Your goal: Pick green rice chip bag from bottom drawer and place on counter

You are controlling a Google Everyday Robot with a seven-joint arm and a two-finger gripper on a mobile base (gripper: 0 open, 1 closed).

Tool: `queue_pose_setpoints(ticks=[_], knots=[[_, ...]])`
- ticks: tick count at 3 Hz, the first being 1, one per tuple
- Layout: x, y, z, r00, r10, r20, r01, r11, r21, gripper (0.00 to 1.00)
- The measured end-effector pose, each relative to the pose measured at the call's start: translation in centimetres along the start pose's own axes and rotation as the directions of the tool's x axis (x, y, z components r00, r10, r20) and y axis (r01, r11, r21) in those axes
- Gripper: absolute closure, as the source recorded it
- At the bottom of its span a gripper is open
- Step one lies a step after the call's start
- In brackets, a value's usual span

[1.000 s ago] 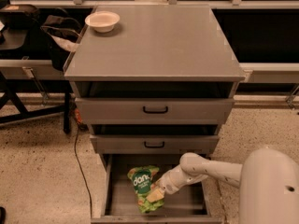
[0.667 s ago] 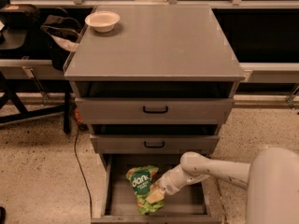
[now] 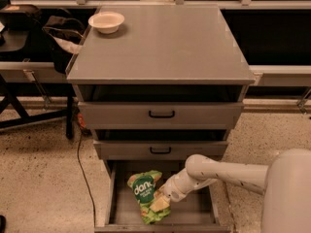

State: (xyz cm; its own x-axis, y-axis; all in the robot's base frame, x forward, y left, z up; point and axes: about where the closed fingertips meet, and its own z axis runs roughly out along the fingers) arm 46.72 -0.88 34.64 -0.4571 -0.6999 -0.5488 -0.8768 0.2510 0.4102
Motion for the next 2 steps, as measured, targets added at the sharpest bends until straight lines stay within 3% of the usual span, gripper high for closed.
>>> queue_pose_setpoints(ticks=[1,2], knots=[[-0.6,1.0,-0.7,1.0,-0.017,0.026,0.018,0.9996,-0.021,1.0],[-2.5,3.8,-3.3,0.995,-0.075,0.07,0.076,0.997,-0.014,1.0]])
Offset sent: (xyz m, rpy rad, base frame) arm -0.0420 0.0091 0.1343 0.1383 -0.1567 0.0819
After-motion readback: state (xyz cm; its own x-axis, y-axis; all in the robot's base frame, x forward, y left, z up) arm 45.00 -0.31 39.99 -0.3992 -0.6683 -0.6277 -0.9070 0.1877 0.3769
